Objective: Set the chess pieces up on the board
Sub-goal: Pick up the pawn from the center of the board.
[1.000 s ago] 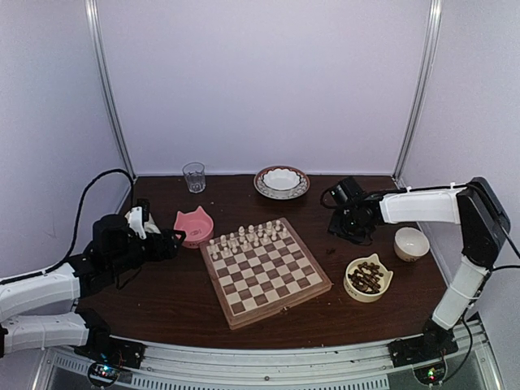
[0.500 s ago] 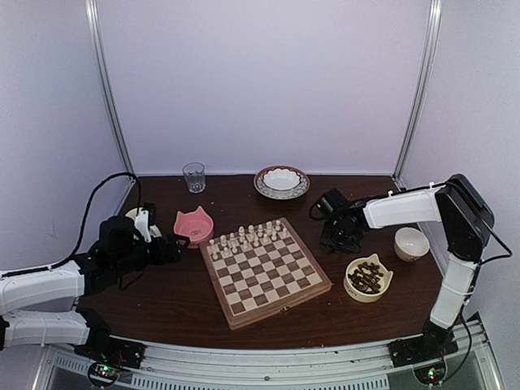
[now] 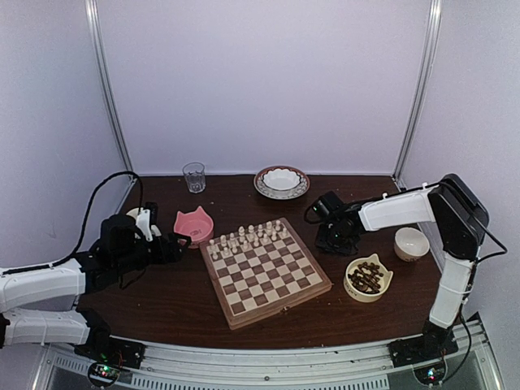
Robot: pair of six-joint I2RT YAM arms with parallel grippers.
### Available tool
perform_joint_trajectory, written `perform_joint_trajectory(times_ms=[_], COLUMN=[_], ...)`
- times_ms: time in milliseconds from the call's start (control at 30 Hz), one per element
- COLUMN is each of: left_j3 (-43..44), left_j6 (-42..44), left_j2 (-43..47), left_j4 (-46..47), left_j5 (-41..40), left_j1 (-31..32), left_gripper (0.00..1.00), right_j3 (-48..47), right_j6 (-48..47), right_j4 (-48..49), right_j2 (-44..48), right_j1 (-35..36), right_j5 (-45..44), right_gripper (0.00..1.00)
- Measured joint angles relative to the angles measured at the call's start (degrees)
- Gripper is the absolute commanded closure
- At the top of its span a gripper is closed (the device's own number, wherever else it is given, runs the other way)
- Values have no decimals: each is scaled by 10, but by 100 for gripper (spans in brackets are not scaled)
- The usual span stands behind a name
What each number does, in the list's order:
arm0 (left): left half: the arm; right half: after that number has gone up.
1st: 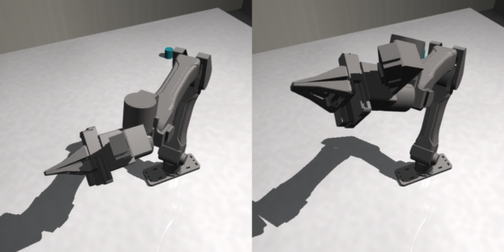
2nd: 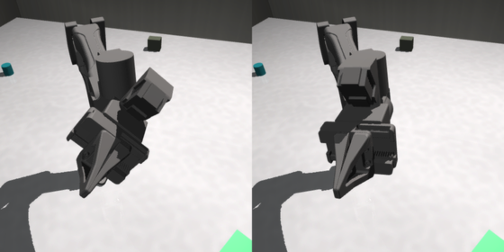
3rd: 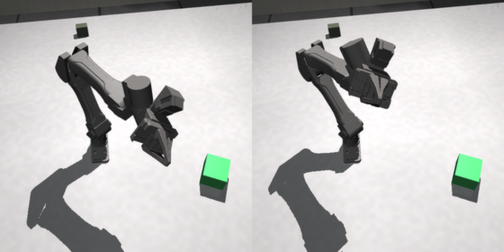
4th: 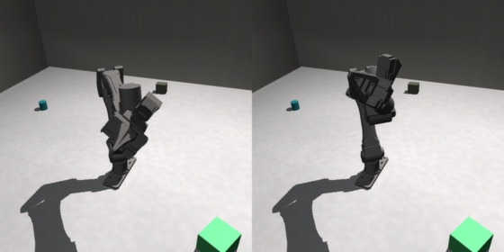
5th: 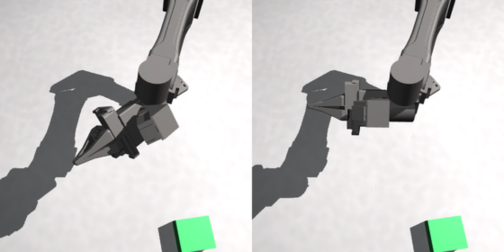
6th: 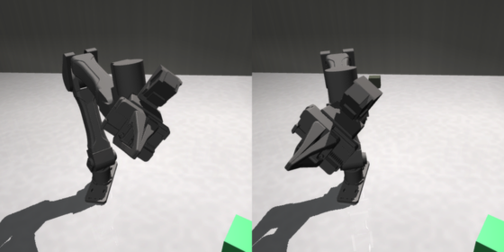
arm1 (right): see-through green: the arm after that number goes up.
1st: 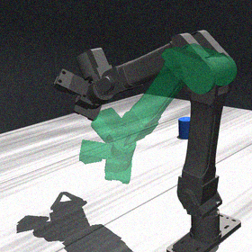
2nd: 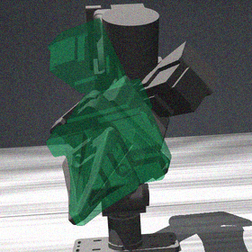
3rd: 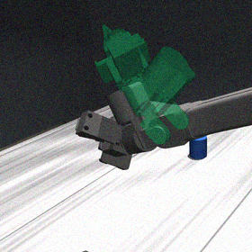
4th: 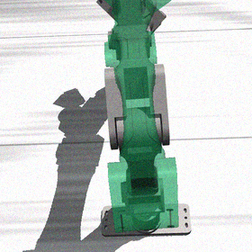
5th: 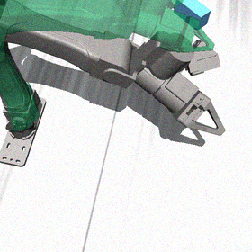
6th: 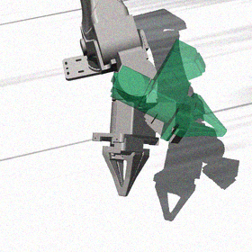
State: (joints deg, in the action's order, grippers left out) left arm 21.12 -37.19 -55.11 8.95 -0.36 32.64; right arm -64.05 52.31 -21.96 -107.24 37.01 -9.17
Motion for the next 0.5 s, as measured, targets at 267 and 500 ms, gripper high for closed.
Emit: perform_joint_trajectory(times_ms=[267, 500], left_j3=[0, 1], left_j6=[0, 0], left_j2=[-11, -11], left_j4=[-2, -1], left_j5=[1, 9], left_j1=[1, 1], left_gripper=[5, 5], right_j3=[0, 0], right_j6=[-20, -45], right_j4=[10, 17], right_j2=[-2, -2], right_j1=[0, 0], right_j5=[1, 6], right_gripper=[75, 78])
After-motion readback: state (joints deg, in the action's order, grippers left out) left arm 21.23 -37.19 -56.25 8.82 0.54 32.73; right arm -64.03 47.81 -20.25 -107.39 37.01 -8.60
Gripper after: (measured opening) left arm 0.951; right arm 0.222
